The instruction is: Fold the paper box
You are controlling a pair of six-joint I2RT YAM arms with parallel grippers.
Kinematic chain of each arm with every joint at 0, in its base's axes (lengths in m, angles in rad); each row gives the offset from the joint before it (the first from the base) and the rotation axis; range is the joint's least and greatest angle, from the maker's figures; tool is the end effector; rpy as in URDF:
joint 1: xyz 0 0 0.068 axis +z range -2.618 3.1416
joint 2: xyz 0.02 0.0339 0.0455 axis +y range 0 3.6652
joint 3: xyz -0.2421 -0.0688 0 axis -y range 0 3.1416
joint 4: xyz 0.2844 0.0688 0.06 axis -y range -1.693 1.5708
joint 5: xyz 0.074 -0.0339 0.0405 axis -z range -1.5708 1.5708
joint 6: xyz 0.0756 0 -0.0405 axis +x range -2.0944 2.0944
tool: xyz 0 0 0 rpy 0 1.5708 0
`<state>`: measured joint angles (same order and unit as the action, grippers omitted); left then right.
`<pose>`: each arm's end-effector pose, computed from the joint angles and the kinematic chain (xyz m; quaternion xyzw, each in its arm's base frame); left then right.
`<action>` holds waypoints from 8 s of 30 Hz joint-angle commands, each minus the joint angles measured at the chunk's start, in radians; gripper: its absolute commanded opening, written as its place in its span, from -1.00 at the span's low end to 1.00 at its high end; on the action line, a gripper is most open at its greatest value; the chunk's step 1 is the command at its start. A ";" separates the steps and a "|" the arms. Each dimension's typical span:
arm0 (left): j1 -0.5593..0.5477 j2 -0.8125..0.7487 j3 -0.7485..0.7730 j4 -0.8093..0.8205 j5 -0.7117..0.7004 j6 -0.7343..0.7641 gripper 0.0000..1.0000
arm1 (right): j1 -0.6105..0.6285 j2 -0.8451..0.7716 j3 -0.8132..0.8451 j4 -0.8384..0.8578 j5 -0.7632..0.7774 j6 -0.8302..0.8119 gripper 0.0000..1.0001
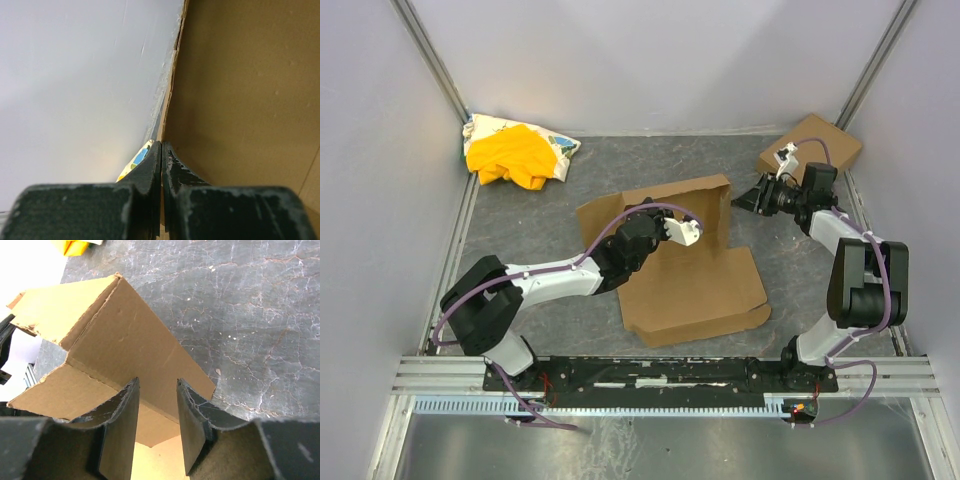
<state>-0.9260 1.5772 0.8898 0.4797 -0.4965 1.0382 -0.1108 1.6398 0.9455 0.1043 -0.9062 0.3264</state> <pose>0.2793 -0.3115 0.1925 0.5401 0.5467 0.2248 0.5990 0.3980 0.0156 0.1520 -0.0293 0.8190 0.4295 0.3794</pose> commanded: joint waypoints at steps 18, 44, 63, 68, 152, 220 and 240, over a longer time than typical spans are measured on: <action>-0.024 -0.059 -0.014 0.017 0.012 -0.046 -0.94 | 0.126 -0.182 -0.174 0.110 0.115 -0.059 -0.12; -0.085 -0.094 -0.092 0.062 -0.006 -0.049 -0.94 | 0.174 -0.237 -0.249 0.178 0.211 -0.044 -0.08; -0.102 -0.101 -0.077 0.069 -0.011 -0.044 -0.94 | 0.275 -0.262 -0.332 0.382 0.470 -0.023 -0.51; -0.105 -0.102 -0.076 0.069 -0.010 -0.041 -0.94 | 0.275 -0.234 -0.332 0.431 0.465 -0.022 -0.17; -0.132 -0.079 -0.076 0.034 0.042 -0.022 -0.94 | 0.141 0.106 -0.038 0.591 -0.003 -0.125 0.18; -0.197 -0.352 -0.006 -0.029 -0.144 -0.547 1.00 | 0.372 -0.035 -0.120 0.272 0.797 -0.175 -0.88; 0.413 -0.366 -0.060 -0.053 -0.067 -1.192 0.57 | 0.372 -0.326 -0.365 0.279 1.253 -0.123 -0.89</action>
<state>-0.5556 1.1652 0.8471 0.3504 -0.6434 0.0158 0.2600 1.3437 0.5835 0.3218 0.2523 0.1673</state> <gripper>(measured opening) 0.811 0.106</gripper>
